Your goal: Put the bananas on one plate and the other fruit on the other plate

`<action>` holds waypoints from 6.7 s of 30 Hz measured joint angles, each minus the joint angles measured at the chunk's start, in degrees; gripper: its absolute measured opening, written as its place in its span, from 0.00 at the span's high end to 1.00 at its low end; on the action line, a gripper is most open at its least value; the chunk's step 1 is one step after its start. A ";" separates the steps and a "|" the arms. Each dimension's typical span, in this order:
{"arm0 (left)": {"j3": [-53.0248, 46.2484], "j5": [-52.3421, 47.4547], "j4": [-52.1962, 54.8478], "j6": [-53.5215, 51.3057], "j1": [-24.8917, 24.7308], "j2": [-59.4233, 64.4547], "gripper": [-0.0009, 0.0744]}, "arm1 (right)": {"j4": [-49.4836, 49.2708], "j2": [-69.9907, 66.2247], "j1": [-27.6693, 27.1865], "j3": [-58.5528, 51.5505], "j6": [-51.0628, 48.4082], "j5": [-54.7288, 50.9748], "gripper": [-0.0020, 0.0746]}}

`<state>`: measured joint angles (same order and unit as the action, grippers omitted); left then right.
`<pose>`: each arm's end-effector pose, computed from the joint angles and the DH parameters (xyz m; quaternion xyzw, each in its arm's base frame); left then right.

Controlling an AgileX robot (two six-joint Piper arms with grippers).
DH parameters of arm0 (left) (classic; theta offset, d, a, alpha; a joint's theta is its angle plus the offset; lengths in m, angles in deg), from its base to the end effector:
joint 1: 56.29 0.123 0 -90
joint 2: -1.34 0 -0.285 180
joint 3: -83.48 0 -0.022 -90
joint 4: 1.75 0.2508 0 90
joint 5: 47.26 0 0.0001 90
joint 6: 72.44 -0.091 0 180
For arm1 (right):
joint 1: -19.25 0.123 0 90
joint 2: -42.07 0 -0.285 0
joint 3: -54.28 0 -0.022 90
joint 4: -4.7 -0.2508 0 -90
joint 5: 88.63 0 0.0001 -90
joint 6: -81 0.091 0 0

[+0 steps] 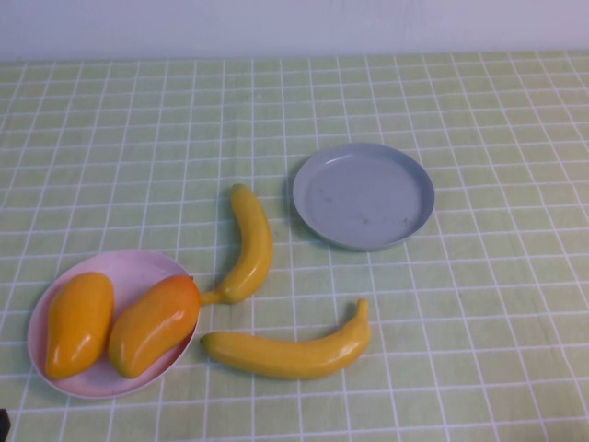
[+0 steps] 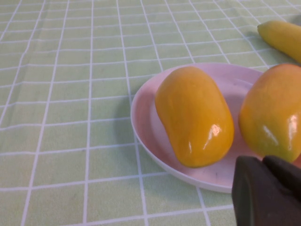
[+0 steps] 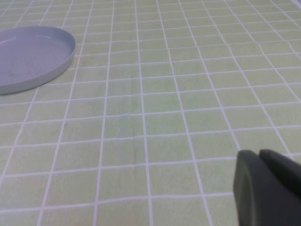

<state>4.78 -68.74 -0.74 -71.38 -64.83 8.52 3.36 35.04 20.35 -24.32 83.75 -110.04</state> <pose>0.0521 -0.0072 0.1713 0.0572 0.8037 -0.0421 0.5908 0.0525 0.0018 0.1722 0.0178 0.8038 0.0299 0.5938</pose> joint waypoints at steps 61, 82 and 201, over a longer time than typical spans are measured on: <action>0.00 0.00 0.00 0.10 0.00 0.00 0.99 | -20.04 -95.99 37.85 73.94 -62.28 -24.86 0.67; 0.00 0.00 0.00 0.22 0.00 0.00 0.99 | -12.74 -112.84 42.33 85.57 -62.56 -31.87 0.41; 0.00 0.00 0.00 0.22 0.00 0.00 0.99 | -5.47 -141.50 39.23 133.43 7.51 -42.34 0.54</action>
<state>4.78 -68.74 -0.74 -71.16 -64.83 8.52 -2.11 -106.47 59.58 109.11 91.26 -152.38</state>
